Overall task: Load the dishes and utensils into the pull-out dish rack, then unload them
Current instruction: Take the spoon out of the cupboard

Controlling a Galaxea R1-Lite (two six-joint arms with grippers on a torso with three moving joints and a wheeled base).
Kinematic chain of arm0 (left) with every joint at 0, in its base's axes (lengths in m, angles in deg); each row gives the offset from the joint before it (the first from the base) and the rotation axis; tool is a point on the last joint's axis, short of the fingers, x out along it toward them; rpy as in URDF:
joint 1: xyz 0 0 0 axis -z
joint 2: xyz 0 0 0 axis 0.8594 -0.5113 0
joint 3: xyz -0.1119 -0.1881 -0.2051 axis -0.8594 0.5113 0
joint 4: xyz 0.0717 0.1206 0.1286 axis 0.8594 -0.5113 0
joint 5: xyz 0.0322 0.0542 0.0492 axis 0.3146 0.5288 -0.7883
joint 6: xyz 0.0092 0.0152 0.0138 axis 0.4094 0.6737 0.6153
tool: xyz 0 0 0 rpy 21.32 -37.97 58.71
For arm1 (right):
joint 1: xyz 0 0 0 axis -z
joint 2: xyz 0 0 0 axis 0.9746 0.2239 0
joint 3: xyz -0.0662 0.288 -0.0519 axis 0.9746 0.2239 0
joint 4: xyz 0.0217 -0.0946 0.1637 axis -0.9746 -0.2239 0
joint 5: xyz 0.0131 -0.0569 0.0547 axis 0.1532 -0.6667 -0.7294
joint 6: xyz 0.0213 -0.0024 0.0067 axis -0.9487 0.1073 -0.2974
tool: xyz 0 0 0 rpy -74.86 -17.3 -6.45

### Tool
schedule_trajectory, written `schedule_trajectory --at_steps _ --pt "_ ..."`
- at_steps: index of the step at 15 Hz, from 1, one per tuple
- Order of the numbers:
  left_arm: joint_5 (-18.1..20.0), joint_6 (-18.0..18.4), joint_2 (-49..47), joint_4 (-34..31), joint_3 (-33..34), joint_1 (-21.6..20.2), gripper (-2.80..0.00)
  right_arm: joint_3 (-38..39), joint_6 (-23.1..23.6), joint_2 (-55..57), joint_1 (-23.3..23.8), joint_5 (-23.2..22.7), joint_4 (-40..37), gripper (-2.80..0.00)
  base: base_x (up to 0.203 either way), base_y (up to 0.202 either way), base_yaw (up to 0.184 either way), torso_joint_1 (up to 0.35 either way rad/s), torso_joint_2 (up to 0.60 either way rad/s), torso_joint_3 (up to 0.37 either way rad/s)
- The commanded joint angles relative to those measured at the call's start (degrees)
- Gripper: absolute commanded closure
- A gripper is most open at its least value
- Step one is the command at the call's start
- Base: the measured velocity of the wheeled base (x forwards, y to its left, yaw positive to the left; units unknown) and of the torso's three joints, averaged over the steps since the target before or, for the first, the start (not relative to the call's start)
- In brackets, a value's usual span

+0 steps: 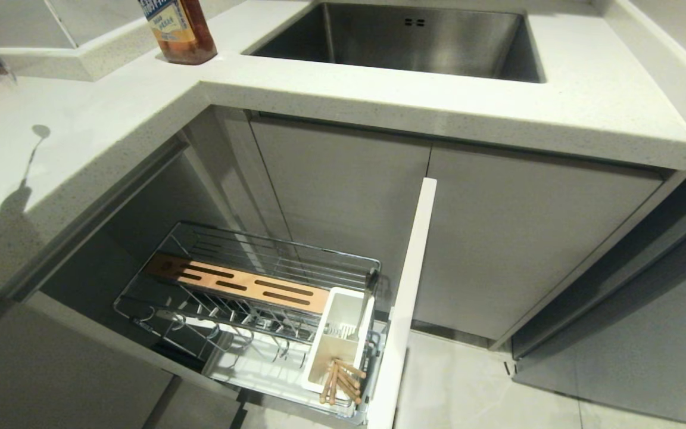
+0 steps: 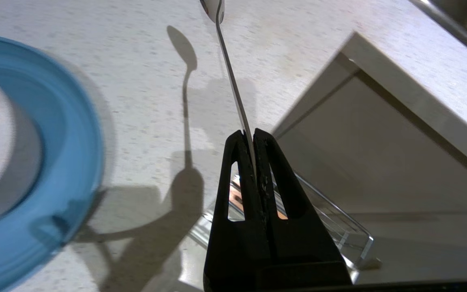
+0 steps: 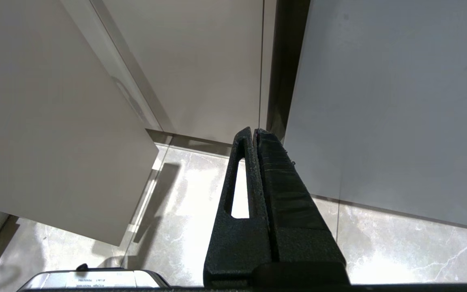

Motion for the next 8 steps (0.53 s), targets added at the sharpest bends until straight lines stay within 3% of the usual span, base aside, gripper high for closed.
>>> schedule_trajectory --at_steps 1,8 --pt "-0.28 -0.04 -0.58 -0.29 -0.01 -2.44 0.00 0.00 -0.01 0.00 0.00 -0.01 0.03 0.00 0.000 0.000 0.000 0.000 0.00 0.000" --pt "-3.41 1.41 -0.53 -5.23 -0.01 -9.18 0.00 0.00 -0.01 0.00 0.00 -0.01 0.03 0.00 0.000 0.000 0.000 0.000 0.00 0.000"
